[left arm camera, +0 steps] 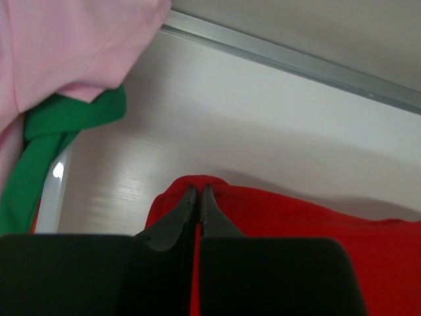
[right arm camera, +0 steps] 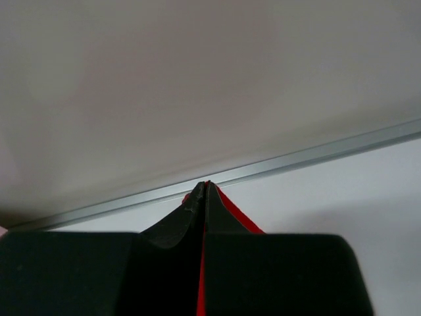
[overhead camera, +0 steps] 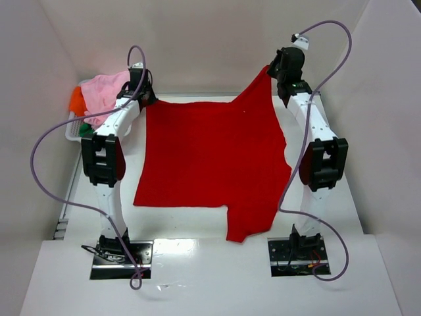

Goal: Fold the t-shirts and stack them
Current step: Fold the flattened tshirt in 1/3 of the way

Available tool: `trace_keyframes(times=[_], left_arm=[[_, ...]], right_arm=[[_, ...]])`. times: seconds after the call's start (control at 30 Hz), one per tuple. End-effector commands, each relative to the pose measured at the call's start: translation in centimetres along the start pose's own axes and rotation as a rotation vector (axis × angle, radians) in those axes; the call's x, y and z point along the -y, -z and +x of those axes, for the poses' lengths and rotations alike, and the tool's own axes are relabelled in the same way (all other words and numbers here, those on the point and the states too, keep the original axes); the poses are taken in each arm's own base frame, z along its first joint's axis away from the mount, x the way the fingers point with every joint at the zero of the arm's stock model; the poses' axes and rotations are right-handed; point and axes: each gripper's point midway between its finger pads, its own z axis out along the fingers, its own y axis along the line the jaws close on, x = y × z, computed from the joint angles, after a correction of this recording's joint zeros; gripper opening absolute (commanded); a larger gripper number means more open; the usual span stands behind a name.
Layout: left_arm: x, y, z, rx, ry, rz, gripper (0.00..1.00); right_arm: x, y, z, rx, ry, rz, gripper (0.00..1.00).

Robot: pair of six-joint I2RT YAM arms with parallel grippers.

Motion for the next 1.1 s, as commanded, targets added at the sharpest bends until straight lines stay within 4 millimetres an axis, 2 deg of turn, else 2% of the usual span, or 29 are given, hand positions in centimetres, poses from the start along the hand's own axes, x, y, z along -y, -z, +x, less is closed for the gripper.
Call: trace_keyframes(times=[0.0, 0.07, 0.1, 0.13, 0.17, 0.2, 0.23, 0.27, 0.37, 0.4, 0.47, 0.53, 0.67, 0.8, 0.83, 0.87, 0.9, 0.93, 0.97, 1.0, 1.03, 1.07], left_arm=[[-0.8, -2.0, -2.1, 0.027, 0.031, 0.021, 0.00], [-0.8, -2.9, -2.2, 0.019, 0.064, 0.054, 0.00], [-1.6, -4.0, -2.0, 0.012, 0.073, 0.055, 0.00], [-1.1, -4.2, -2.5, 0.020, 0.074, 0.072, 0.00], [-1.6, -4.6, -2.8, 0.024, 0.082, 0.075, 0.00], [-1.8, -5.6, -2.1, 0.005, 0.080, 0.068, 0.00], [-2.3, -5.8, -2.1, 0.000, 0.085, 0.066, 0.00], [-2.1, -6.0, -2.2, 0.000, 0.086, 0.076, 0.00], [-2.2, -6.4, -1.7, -0.010, 0.094, 0.072, 0.00], [-2.2, -6.4, -1.7, -0.010, 0.094, 0.072, 0.00], [-2.2, -6.4, -1.7, -0.010, 0.094, 0.072, 0.00], [-3.1, -6.8, -0.7, -0.032, 0.086, 0.056, 0.00], [-3.4, -6.5, 0.4, -0.059, 0.048, 0.057, 0.00], [-3.8, -5.2, 0.8, -0.070, 0.026, 0.053, 0.00], [-3.9, -5.0, 0.9, -0.072, 0.013, 0.053, 0.00], [-4.3, -4.8, 0.9, -0.071, 0.012, 0.034, 0.00], [-4.2, -4.2, 0.5, -0.062, 0.013, 0.037, 0.00], [-4.9, -4.0, 0.3, -0.059, 0.018, 0.020, 0.00], [-5.2, -3.8, 1.0, -0.073, 0.017, 0.016, 0.00], [-5.8, -3.1, 0.5, -0.064, 0.014, 0.010, 0.00], [-5.9, -2.8, 0.7, -0.070, 0.014, 0.008, 0.00], [-6.5, -2.5, 0.8, -0.076, 0.021, 0.007, 0.00]], right_arm=[[0.3, -1.5, -0.6, 0.018, -0.025, 0.015, 0.00], [0.5, -2.9, 0.6, -0.010, -0.029, 0.027, 0.00], [0.5, -3.3, 0.8, -0.014, -0.028, 0.029, 0.00], [0.1, -3.6, 0.0, 0.001, -0.031, 0.022, 0.00], [0.6, -4.5, 1.6, -0.032, -0.024, 0.037, 0.00], [1.2, -5.0, 1.6, -0.033, -0.025, 0.047, 0.00], [0.8, -5.1, 0.6, -0.014, -0.029, 0.039, 0.00], [1.1, -5.7, 1.7, -0.038, -0.024, 0.049, 0.00], [0.5, -5.9, 0.7, -0.022, -0.028, 0.032, 0.00], [0.9, -6.2, 1.7, -0.044, -0.024, 0.042, 0.00], [0.6, -6.0, 1.4, -0.046, -0.025, 0.033, 0.00], [0.8, -5.9, 1.8, -0.064, -0.022, 0.040, 0.00], [0.8, -4.3, 1.6, -0.082, -0.020, 0.037, 0.00], [0.5, -1.8, 1.6, -0.088, -0.018, 0.029, 0.00], [0.4, -1.3, 2.7, -0.114, -0.012, 0.029, 0.00], [0.4, -0.2, 1.8, -0.102, -0.012, 0.039, 0.00], [0.1, 0.4, 2.0, -0.111, -0.009, 0.033, 0.00], [0.9, 0.9, 3.3, -0.139, -0.002, 0.055, 0.00], [0.7, 2.0, 2.0, -0.110, -0.027, 0.057, 0.00], [0.8, 2.6, 1.9, -0.107, -0.028, 0.056, 0.00], [1.6, 3.2, 3.8, -0.148, -0.032, 0.075, 0.00], [1.7, 3.8, 3.9, -0.146, -0.044, 0.076, 0.00]])
